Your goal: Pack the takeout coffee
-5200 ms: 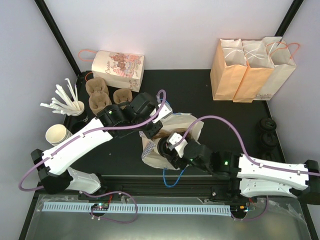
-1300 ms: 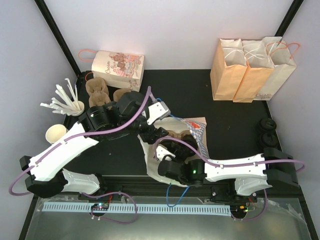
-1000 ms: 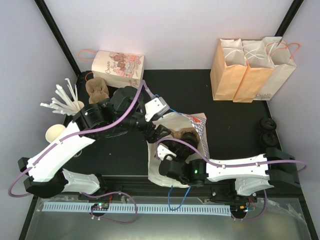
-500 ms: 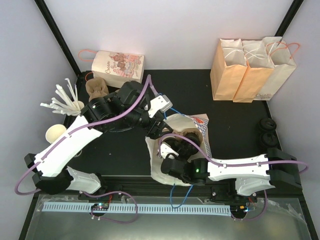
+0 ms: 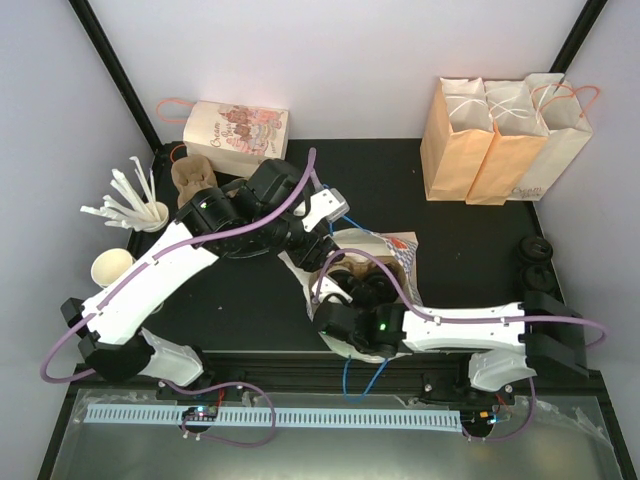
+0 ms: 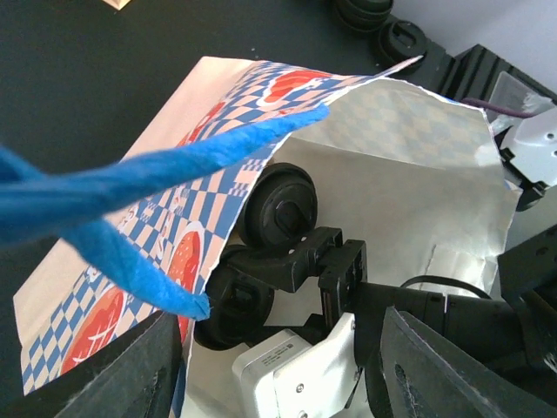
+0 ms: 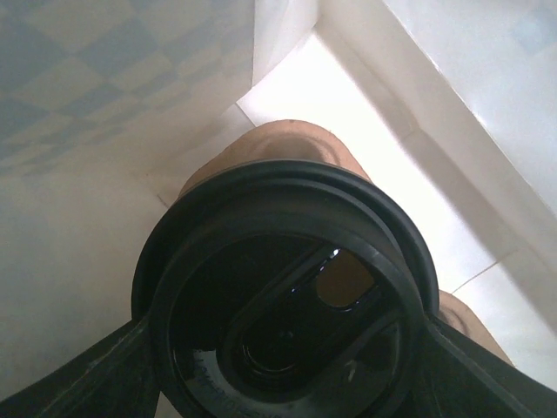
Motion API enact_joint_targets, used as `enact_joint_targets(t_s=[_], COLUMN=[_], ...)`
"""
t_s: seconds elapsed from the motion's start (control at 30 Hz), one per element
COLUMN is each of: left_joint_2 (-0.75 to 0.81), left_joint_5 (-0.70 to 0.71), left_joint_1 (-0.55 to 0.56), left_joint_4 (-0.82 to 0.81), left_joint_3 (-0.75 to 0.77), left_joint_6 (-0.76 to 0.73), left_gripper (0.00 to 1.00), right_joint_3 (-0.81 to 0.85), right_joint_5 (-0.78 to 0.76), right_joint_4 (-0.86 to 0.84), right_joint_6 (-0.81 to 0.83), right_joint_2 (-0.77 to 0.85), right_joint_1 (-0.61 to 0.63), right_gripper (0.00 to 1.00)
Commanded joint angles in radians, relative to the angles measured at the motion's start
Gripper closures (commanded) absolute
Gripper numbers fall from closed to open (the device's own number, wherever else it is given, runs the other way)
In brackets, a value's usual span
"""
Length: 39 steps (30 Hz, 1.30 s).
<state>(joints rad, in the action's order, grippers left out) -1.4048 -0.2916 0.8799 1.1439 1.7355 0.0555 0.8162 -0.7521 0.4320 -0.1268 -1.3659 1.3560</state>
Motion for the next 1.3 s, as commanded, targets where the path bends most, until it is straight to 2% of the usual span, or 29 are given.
enact_joint_targets(t_s=[0.0,0.1,0.27,0.5,0.67,0.77,1.0,1.27], left_joint_2=[-0.005,-0.003,-0.015,-0.016,-0.030,-0.047,-0.014,0.088], left_joint_5=[-0.027,-0.027,-0.004,0.157,0.169,0.181,-0.010,-0.325], left_joint_1=[0.010,0.010,0.010,0.011,0.011,0.013,0.012,-0.002], left_joint_4=[0.014,0.022,0.081,0.174,0.249,0.276,0.210,-0.090], left_joint_3=[0.045,0.054,0.086,0.030,0.018,0.016,0.023,-0.061], left_joint_6=[-0.011,-0.011,-0.015,-0.029,-0.032,-0.039,-0.062,0.028], left_gripper=[0.34,0.33,0.23,0.21,0.14,0.14,0.15,0.17], right_joint_3=[0.051,0.059,0.065,0.065,0.069,0.068,0.055,0.039], right_joint_5=[-0.019,-0.027,-0.016,0.060,0.087,0.100,0.130,0.139], right_joint_4=[0.124,0.127,0.128,0.112,0.102,0.086,0.063,0.049], right_joint_6=[-0.052,-0.047,-0.048,-0.028,-0.014,-0.005,0.004,0.009], right_joint_2=[-0.087,-0.101,-0.100,-0.075,-0.082,-0.075,-0.067,-0.062], right_joint_1=[-0.017,-0.017,-0.028,-0.084,-0.104,-0.109,-0.117,-0.118], right_gripper=[0.55,0.55,0.55,0.55,0.55,0.55,0.55,0.55])
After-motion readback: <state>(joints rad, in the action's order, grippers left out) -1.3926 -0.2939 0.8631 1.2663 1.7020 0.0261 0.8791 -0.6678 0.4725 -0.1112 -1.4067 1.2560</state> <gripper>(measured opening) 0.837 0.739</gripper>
